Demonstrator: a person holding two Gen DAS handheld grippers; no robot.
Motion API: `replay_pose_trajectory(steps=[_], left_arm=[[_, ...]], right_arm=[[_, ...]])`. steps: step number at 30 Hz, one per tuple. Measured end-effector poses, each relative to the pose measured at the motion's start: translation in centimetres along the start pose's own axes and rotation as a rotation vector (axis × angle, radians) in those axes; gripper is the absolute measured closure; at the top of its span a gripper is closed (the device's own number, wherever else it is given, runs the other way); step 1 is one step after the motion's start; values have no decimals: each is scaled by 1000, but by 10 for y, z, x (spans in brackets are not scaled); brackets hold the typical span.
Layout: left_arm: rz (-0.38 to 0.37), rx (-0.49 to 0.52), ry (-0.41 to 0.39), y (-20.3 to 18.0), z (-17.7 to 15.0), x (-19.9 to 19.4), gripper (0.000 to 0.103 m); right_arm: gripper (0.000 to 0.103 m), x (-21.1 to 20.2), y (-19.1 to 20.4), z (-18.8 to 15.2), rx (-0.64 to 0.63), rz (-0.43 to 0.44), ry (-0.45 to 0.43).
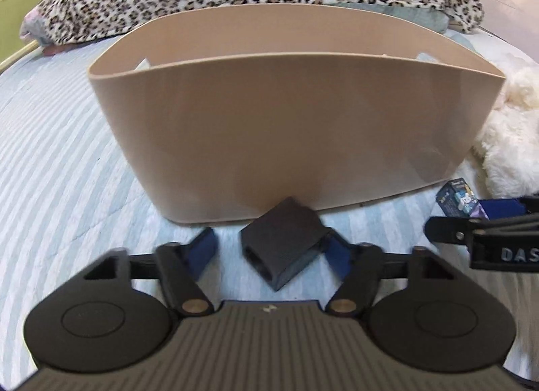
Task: Organize objects
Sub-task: 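Grasp the black cube with left tool while right tool grasps the juice box, then lower cube and juice box into the basket and open both tools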
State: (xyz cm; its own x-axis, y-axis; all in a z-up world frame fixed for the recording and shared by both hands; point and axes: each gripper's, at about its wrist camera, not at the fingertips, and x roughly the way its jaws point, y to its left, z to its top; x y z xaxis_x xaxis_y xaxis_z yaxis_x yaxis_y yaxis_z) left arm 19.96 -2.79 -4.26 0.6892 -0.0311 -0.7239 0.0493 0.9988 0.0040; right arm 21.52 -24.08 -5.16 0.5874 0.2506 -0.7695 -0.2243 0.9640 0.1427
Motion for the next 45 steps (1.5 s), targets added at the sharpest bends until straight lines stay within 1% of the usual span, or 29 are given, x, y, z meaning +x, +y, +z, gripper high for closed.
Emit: replay_pose_trajectory(steps=[1, 3, 4, 5, 6, 11, 13, 14, 16, 17, 18, 19, 20, 22, 23, 25, 26, 31, 32, 35, 39, 41, 42, 43, 44, 45], left_arm=[[-6, 4, 0, 0, 0, 0, 52], [-11, 5, 1, 1, 0, -1, 53], [-16, 5, 1, 1, -1, -1, 53], [-19, 8, 0, 2, -1, -2, 53], [-19, 8, -3, 3, -3, -3, 53], [-11, -7, -19, 8, -7, -11, 53], [5, -12, -37, 9, -8, -20, 53], [2, -13, -51, 10, -8, -26, 53], [-6, -10, -79, 12, -8, -38, 53], [-4, -6, -96, 13, -8, -45, 53], [-1, -3, -114, 14, -7, -52, 53], [0, -3, -130, 16, -6, -58, 53], [-1, -5, -146, 17, -4, -65, 53], [-2, -6, -179, 20, 1, -78, 53], [0, -3, -197, 21, 4, -84, 53], [5, 5, -232, 20, 11, -95, 53], [7, 13, -250, 20, 16, -101, 53], [22, 58, -327, 17, 44, -116, 53], [28, 66, -338, 16, 50, -117, 53], [41, 80, -362, 14, 67, -113, 53], [53, 105, -355, 8, 91, -89, 53], [68, 109, -330, 5, 99, -73, 53], [71, 109, -311, 4, 103, -64, 53], [72, 112, -292, 4, 105, -56, 53], [77, 120, -270, 4, 107, -47, 53], [84, 128, -251, 4, 108, -39, 53]], right_arm=[[42, 0, 2, 0, -6, -3, -3], [55, 0, 6, 1, -32, -9, -3], [70, -1, 7, 1, -40, -8, -4], [80, -3, 8, 1, -45, -2, -6], [81, -4, 8, 1, -48, 1, -8], [82, -13, 14, 3, -84, -7, -24], [82, -23, 18, 2, -97, -16, -49], [82, -33, 20, 1, -108, -33, -76], [82, -40, 22, 1, -107, -39, -88], [82, -55, 24, 1, -92, -32, -123], [82, -55, 24, 1, -92, -32, -123], [82, -62, 23, 1, -83, -25, -146], [82, -76, 26, 3, -75, -27, -196], [82, -88, 29, 8, -64, -30, -250], [82, -88, 29, 8, -64, -30, -250], [82, -98, 32, 13, -48, -23, -293], [82, -110, 34, 21, -40, -11, -343], [82, -121, 40, 45, -13, 5, -437], [82, -121, 40, 45, -13, 5, -437], [82, -118, 45, 62, 19, 16, -470], [82, -109, 48, 74, 31, 3, -481], [82, -88, 49, 87, 36, -25, -475], [82, -88, 49, 87, 36, -25, -475], [82, -80, 48, 90, 38, -36, -462], [82, -63, 47, 94, 52, -49, -424], [82, -63, 47, 94, 52, -49, -424]])
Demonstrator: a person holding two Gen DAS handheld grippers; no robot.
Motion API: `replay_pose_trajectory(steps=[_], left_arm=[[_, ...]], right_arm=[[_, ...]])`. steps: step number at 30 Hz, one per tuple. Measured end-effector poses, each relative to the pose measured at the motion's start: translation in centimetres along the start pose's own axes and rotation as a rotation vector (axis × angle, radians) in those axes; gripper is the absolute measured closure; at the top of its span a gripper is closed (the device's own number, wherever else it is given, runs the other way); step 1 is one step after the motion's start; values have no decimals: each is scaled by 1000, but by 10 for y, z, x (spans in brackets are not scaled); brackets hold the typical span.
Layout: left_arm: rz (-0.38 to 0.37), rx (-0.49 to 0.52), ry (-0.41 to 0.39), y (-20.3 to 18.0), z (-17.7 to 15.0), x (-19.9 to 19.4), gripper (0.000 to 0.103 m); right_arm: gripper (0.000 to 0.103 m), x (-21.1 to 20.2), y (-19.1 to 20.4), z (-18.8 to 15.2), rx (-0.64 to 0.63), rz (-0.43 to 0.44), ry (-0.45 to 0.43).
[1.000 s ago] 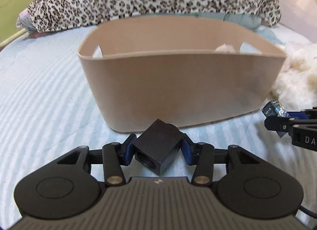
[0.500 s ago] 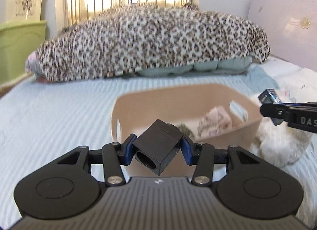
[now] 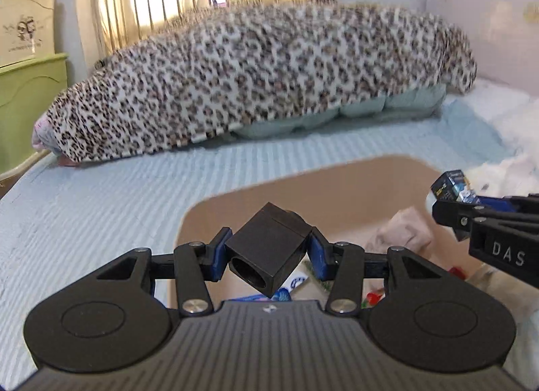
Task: Organize objects
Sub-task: 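Lower cube and juice box into the basket and open both tools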
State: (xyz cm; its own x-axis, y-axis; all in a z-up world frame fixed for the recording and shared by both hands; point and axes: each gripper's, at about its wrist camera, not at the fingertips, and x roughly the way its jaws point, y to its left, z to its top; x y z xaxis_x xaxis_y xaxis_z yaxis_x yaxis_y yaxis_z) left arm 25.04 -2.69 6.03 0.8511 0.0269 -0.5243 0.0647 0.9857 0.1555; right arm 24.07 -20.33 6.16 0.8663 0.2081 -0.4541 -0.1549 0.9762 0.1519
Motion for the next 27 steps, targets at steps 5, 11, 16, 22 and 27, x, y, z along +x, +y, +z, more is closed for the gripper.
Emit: replay_pose_trajectory(steps=[5, 11, 16, 22, 27], left_arm=[[6, -30, 128, 4, -11, 37, 53], [-23, -60, 186, 11, -23, 40, 50], [8, -57, 132, 11, -20, 10, 20], [-6, -98, 94, 20, -9, -32, 14], [-10, -108, 66, 24, -7, -66, 12]], right_arm=[[81, 26, -2, -9, 27, -32, 93], [69, 29, 1, -19, 34, -36, 159], [37, 19, 2, -17, 21, -47, 132], [16, -16, 4, -8, -6, -43, 97], [10, -54, 11, 1, -44, -36, 89]])
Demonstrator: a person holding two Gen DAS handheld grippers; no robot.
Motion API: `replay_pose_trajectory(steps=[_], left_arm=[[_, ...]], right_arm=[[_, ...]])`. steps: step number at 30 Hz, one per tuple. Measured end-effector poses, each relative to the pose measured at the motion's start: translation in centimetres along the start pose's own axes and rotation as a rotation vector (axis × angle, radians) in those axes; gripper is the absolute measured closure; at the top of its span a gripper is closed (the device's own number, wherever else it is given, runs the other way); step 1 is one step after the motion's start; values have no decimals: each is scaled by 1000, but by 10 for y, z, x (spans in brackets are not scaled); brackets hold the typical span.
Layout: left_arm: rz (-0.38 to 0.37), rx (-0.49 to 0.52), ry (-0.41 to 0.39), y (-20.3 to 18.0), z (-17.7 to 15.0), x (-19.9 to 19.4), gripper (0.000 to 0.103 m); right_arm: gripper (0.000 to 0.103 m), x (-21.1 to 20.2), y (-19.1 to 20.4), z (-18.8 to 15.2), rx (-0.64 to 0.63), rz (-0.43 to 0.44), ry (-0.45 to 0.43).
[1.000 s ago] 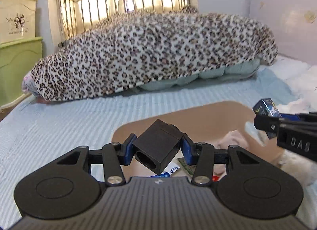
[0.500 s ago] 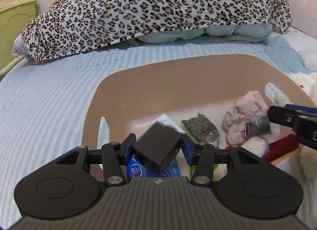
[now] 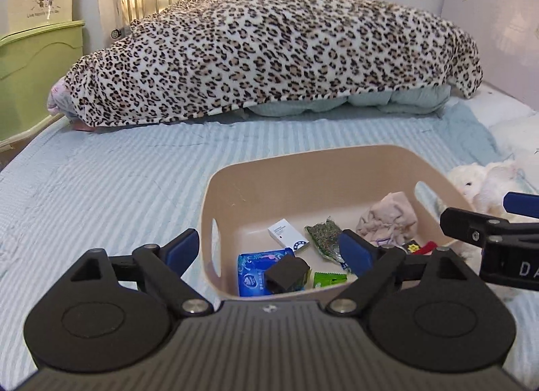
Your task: Organize objects
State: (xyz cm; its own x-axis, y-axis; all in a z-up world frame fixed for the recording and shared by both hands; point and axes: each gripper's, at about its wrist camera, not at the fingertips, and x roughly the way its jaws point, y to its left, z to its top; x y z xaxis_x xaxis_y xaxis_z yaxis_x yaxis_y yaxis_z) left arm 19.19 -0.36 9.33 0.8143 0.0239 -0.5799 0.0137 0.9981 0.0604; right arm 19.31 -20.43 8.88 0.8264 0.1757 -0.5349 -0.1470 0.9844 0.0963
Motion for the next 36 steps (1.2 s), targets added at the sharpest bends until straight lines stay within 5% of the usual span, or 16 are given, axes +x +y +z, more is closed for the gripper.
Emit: replay_pose_trajectory(steps=[12, 36], left_arm=[[-36, -15, 5, 10, -36, -70, 12], [-63, 31, -16, 21, -109, -183, 12]], right_arm=[[1, -80, 8, -18, 38, -20, 20], [1, -186, 27, -94, 0, -54, 67]])
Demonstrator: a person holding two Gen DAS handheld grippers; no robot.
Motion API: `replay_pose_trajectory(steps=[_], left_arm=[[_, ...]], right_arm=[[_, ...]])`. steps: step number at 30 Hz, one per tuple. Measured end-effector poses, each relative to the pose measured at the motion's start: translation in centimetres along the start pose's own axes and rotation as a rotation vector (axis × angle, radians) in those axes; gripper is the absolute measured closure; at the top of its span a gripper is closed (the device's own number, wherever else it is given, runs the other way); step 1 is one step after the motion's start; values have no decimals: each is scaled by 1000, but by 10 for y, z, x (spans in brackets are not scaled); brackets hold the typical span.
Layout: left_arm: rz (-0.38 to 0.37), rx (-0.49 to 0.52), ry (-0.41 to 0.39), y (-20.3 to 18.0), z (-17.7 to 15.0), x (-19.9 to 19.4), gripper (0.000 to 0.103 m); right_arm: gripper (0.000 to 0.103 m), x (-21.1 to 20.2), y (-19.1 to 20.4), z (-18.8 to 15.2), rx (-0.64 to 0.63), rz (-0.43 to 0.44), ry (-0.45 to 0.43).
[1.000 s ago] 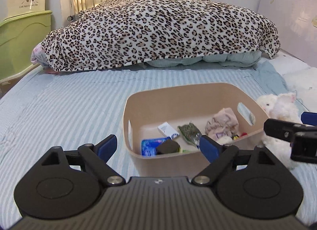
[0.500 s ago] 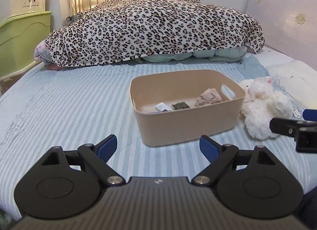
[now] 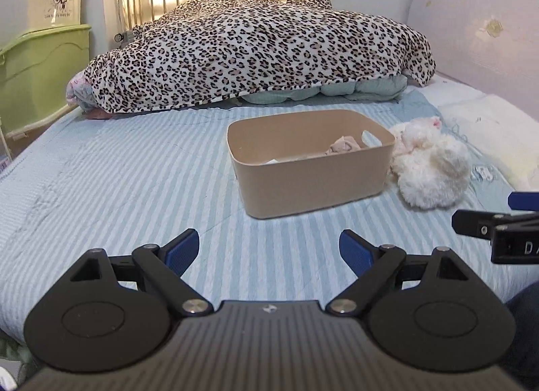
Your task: Organize objects
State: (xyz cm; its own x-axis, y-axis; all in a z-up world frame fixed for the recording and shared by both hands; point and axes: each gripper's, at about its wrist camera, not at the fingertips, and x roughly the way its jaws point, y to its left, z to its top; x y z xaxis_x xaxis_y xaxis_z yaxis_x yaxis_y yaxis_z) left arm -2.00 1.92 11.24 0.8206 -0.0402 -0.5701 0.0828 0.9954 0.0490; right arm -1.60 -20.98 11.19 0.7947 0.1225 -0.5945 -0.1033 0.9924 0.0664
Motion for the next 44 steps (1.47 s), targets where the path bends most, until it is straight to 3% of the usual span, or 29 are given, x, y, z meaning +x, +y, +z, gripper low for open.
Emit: replay_pose_trajectory(steps=[18, 32, 44], left_arm=[[-62, 14, -12, -16, -19, -32, 12], [-49, 13, -14, -17, -19, -37, 12], [-26, -11, -17, -10, -15, -35, 6]], right_arm=[[0, -44, 10, -20, -6, 28, -8], [0, -49, 10, -22, -12, 22, -14], [0, -43, 7, -23, -2, 22, -8]])
